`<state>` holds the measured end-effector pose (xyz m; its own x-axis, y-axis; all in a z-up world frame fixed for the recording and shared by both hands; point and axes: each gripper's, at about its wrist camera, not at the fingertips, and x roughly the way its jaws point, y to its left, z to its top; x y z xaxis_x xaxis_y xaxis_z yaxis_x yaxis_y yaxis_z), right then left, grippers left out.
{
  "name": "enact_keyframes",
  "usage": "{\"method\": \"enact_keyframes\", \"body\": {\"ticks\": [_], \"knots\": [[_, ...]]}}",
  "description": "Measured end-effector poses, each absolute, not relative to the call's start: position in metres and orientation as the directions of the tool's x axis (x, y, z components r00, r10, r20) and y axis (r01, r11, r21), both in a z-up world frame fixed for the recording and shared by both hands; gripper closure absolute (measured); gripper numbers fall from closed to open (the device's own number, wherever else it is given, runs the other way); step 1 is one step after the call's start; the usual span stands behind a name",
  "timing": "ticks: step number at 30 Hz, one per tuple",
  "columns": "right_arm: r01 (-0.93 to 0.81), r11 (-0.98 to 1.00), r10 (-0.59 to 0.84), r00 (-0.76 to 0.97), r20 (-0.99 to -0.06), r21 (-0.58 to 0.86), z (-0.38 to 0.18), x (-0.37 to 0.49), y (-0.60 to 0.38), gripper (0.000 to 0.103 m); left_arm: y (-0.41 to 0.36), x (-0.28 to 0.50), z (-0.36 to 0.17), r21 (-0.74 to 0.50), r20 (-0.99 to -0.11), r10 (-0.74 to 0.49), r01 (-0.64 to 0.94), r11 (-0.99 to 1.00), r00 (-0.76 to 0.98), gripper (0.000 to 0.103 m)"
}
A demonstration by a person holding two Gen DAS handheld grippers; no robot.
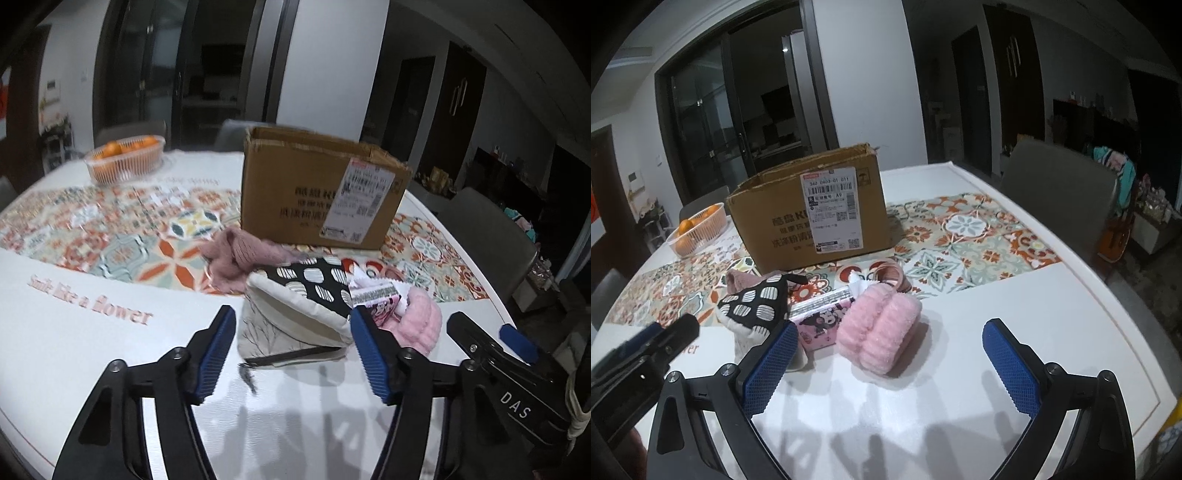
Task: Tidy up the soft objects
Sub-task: 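Grasp the white oven mitt with the left tool while the right tool grasps the pink fluffy item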
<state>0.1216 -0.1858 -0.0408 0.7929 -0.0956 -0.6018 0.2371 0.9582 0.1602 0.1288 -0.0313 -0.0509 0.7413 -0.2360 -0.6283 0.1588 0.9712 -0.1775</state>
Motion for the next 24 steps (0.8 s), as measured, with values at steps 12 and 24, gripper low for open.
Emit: {"method": "enact_keyframes", "body": {"ticks": [12,24], "knots": [[0.233,0.943,-0.007,0.729,-0.684,0.239,-0.069,0.163,-0.192,0.015,-0.036,0.169,-0.075,-0.302,-0.694,-0.330,0.158,0.940,0.640,0.054],[0.249,0.927,0.042,0.673,-0.738,0.279,-0.090,0.184,-0.196,0.039,-0.041,0.189,-0.088,-0.344,-0.713,-0.361,0.148,0.927,0.602,0.077]]}}
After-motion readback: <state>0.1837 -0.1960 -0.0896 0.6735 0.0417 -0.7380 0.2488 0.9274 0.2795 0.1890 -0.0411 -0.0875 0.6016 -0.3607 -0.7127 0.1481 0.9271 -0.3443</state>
